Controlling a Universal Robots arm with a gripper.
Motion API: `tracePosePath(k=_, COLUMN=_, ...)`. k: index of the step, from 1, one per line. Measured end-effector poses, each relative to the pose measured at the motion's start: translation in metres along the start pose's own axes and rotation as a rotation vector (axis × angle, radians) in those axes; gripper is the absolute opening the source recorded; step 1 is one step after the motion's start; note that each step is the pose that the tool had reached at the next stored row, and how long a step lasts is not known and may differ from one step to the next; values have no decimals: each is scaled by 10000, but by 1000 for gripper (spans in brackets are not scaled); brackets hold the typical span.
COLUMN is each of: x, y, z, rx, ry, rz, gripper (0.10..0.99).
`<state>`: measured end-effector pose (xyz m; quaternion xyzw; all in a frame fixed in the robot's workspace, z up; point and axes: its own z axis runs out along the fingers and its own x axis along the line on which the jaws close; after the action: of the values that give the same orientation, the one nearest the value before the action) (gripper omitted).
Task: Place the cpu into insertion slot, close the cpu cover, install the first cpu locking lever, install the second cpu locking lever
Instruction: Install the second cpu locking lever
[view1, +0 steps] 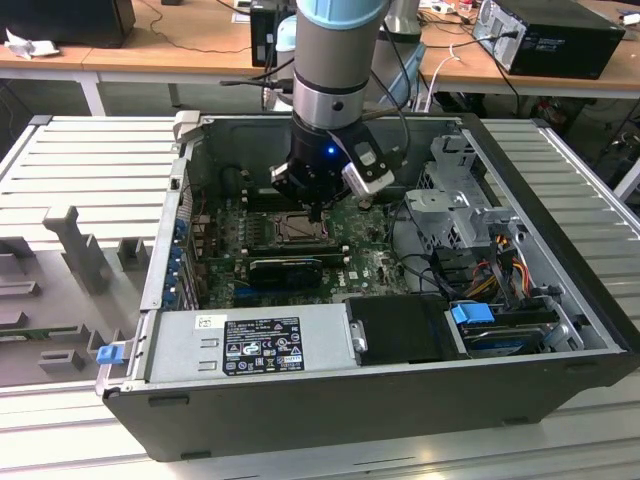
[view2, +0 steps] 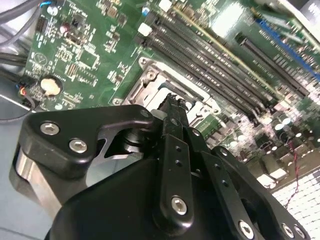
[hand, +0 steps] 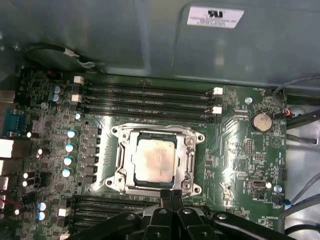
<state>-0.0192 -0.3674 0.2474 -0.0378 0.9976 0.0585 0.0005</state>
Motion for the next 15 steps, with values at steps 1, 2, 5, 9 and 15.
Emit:
tracePosePath(k=1, x=3, y=-14, z=19, rx=-2, ry=5, rz=0, gripper=106)
tracePosePath(k=2, x=8, y=-24, z=42, rx=-2, ry=19, rz=3, gripper=106)
tracePosePath(k=5, x=19, y=-64, z=77, rx=-1, ry=53, rz=5, gripper=106)
tracePosePath(k=9, x=175, y=-92, z=83, rx=-110, ry=45, rz=3, gripper=106)
tracePosePath(k=15, x=289, y=-121, z=195, rx=-187, ry=39, rz=3, gripper=106)
